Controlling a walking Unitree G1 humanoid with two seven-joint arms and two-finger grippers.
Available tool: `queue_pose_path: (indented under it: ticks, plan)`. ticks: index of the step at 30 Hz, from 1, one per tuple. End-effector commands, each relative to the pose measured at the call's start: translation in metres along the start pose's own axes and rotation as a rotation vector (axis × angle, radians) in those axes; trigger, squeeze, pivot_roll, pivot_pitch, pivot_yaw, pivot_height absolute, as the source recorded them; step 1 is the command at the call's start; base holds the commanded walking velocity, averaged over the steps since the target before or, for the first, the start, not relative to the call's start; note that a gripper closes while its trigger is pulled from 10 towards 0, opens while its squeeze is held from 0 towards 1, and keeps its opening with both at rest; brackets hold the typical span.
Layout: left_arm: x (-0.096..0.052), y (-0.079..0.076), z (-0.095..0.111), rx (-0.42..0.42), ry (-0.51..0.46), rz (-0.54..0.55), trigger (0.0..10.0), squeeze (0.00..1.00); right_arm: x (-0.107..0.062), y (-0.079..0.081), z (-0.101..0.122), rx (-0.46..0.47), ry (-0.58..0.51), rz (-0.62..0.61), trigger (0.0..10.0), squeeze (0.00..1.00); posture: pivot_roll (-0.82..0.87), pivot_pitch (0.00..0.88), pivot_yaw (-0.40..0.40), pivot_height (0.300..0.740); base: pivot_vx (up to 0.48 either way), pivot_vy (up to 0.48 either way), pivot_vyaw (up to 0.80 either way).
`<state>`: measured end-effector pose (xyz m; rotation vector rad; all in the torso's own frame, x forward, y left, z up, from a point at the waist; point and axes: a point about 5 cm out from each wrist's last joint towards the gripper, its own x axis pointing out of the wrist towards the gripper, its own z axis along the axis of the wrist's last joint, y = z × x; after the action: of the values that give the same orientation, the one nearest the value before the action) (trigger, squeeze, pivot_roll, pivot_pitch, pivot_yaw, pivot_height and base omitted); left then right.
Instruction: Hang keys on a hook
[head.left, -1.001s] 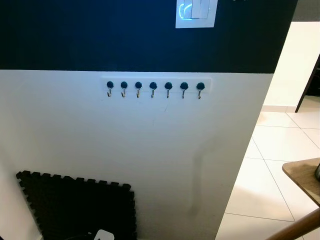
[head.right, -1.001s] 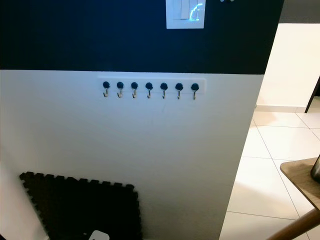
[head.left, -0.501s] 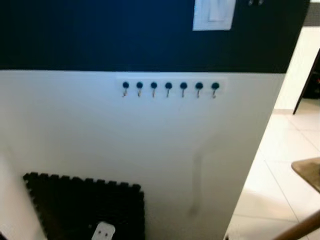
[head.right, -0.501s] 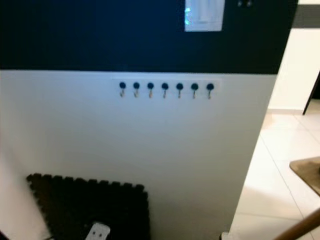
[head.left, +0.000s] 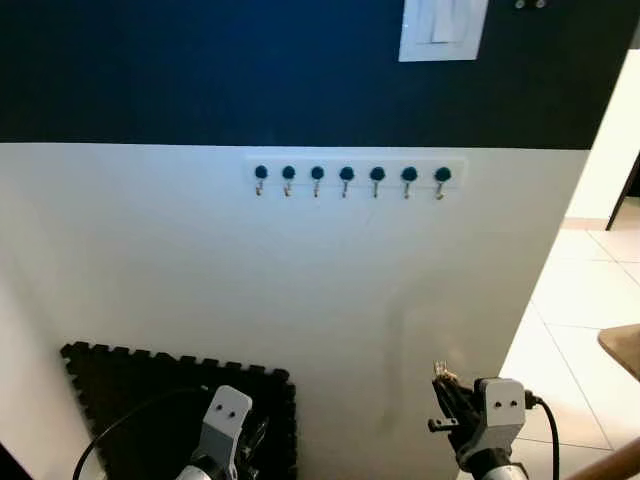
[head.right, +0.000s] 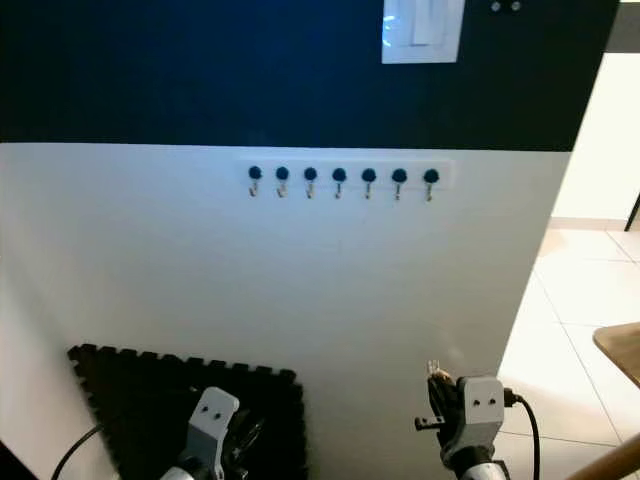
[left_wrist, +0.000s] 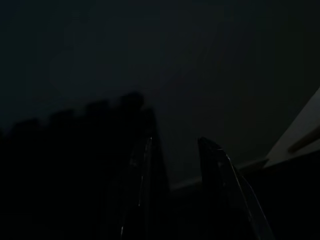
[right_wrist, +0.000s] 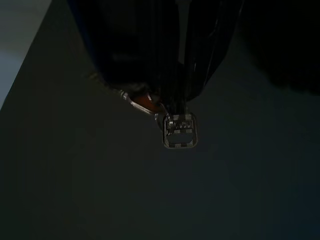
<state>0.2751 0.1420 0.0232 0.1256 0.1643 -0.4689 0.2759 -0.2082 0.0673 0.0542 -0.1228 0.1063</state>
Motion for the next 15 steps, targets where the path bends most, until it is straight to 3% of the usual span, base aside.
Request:
queue_pose_path:
  ticks: [1,6,15]
  plan:
    - [0.001,-0.001,0.000,-0.008,0.008,0.008,10.0,0.00,0.004,0.006,0.008,0.006,-0.027,0.038,10.0,0.00,0.02,0.031,0.047,0.740,0.000,-0.431,0.00]
    - [0.005,-0.007,0.003,0.019,0.018,-0.023,10.0,0.00,0.014,0.022,0.028,-0.010,-0.079,0.144,10.0,0.00,0.01,0.025,0.047,0.740,0.000,-0.480,0.00]
    - [0.017,-0.006,0.044,0.031,-0.128,-0.032,10.0,0.00,0.030,0.031,0.065,0.010,-0.163,0.217,10.0,0.00,0.02,0.029,0.043,0.740,0.000,0.000,0.00]
